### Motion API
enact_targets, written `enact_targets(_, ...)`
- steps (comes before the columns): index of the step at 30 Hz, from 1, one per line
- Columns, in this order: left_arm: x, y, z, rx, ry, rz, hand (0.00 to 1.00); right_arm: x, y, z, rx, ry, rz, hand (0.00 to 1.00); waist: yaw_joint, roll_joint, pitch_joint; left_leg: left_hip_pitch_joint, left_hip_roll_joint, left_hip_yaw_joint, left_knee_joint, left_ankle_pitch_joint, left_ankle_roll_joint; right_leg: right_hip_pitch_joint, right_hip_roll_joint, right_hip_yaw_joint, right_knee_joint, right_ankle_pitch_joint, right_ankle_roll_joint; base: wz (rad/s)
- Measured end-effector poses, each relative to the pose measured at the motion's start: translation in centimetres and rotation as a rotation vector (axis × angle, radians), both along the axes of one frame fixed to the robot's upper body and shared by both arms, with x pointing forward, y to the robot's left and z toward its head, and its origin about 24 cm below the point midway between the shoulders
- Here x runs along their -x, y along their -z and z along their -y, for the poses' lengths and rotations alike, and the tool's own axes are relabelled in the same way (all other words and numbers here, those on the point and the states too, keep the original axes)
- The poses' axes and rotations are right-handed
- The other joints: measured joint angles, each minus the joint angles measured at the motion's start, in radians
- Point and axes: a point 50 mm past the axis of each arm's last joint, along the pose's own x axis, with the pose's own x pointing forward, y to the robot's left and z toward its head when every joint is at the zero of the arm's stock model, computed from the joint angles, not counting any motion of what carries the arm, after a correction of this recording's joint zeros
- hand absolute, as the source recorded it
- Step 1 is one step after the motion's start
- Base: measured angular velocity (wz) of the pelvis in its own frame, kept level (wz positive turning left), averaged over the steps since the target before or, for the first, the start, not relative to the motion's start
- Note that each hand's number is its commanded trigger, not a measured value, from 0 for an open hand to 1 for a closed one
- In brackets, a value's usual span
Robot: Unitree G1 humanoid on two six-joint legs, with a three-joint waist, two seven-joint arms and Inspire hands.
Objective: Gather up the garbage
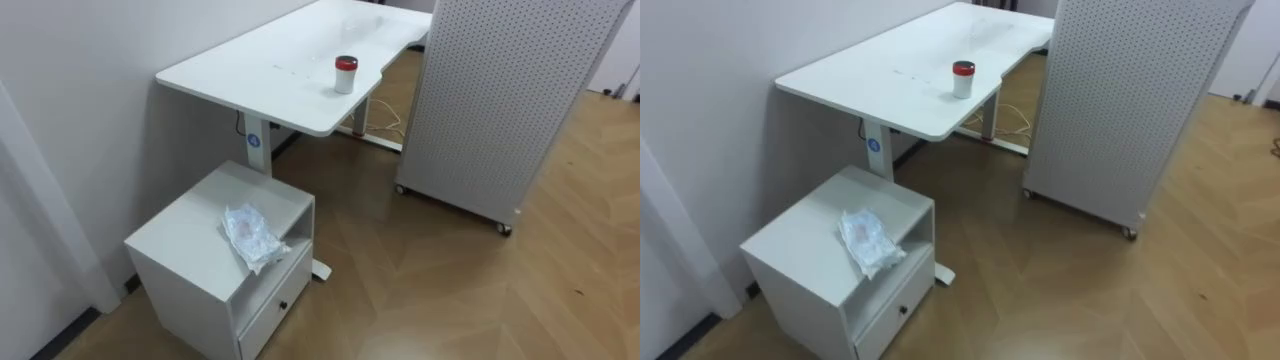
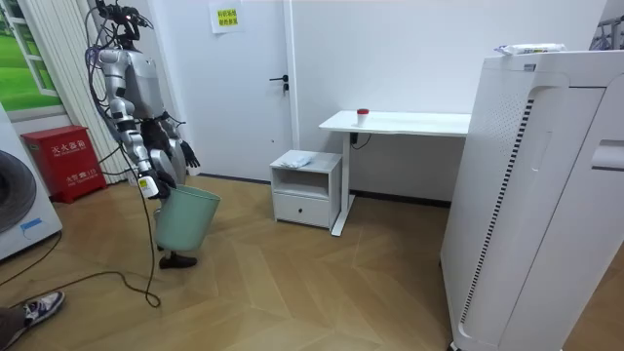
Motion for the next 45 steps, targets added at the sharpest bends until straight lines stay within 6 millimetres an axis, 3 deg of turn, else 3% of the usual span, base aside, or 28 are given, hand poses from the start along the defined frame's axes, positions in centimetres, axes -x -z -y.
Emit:
enact_targets(30,2.2,0.1,-0.1,-0.027,0.003,-0.076,0.00,0.1,0.0,0.0,-0.002,-0.009,0.022,1.00,-0.001,0.013,-0.0057,-0.031,0.001,-0.002,0.030,-0.002,-0.001,-0.024,-0.001,-0.005,0.034,-0.012,-0.003,0.00)
enact_targets(34,2.7,0.0,-0.2,-0.027,-0.005,-0.088,0.00,0.2,0.0,0.0,-0.004,0.000,0.016,1.00,-0.001,0.006,-0.0033,-0.051,0.008,-0.002,0.146,-0.040,-0.014,-0.046,-0.016,-0.002,0.128,-0.075,-0.015,-0.01)
enact_targets(36,2.8,0.0,-0.2,-0.023,-0.007,-0.092,0.00,0.3,0.0,0.0,-0.009,0.007,0.015,1.00,-0.003,0.001,-0.0013,-0.090,0.021,-0.002,0.260,-0.065,-0.021,-0.053,-0.016,0.001,0.181,-0.112,-0.025,0.04)
enact_targets(38,3.2,0.1,-0.1,-0.014,-0.009,-0.110,0.00,0.7,0.0,0.2,-0.015,0.032,0.005,1.00,-0.005,0.000,0.0021,-0.171,0.054,-0.005,0.460,-0.063,-0.024,-0.036,-0.006,0.001,0.202,-0.138,-0.040,0.13)
enact_targets(39,3.0,0.1,-0.1,-0.009,-0.007,-0.108,0.00,0.6,0.0,0.3,-0.014,0.033,0.001,1.00,-0.006,0.005,0.0022,-0.195,0.063,-0.011,0.513,-0.059,-0.023,-0.029,0.000,0.001,0.204,-0.140,-0.044,0.13)
enact_targets(40,3.2,0.1,0.0,-0.004,-0.001,-0.115,0.00,0.4,-0.1,0.4,-0.010,0.031,0.003,1.00,-0.004,0.008,0.0027,-0.251,0.070,-0.036,0.596,-0.054,-0.022,-0.019,0.006,0.003,0.219,-0.152,-0.055,0.23)
enact_targets(41,3.2,0.1,0.0,-0.001,0.008,-0.119,0.00,0.7,-0.1,0.6,-0.004,0.035,-0.007,1.00,-0.010,0.006,0.0020,-0.307,0.056,-0.038,0.597,-0.066,-0.006,-0.016,0.006,0.004,0.227,-0.166,-0.060,0.34)
enact_targets(43,3.3,0.2,0.3,0.006,0.017,-0.121,0.00,1.3,-0.1,0.9,0.006,0.054,-0.021,1.00,0.002,0.001,0.0020,-0.397,0.012,-0.037,0.524,-0.062,-0.004,-0.013,-0.002,0.017,0.231,-0.181,-0.059,0.13)
enact_targets(44,3.7,0.2,0.3,0.008,0.014,-0.129,0.00,1.4,-0.2,1.0,0.009,0.063,-0.023,1.00,0.015,0.002,0.0027,-0.435,-0.012,-0.035,0.417,-0.036,-0.013,-0.001,-0.006,0.021,0.231,-0.191,-0.058,-0.21)
enact_targets(45,3.8,0.2,0.3,0.007,0.011,-0.132,0.00,1.6,-0.2,1.0,0.009,0.066,-0.026,1.00,0.022,0.003,0.0027,-0.450,-0.020,-0.036,0.358,-0.012,-0.015,0.004,-0.007,0.021,0.233,-0.198,-0.058,-0.34)
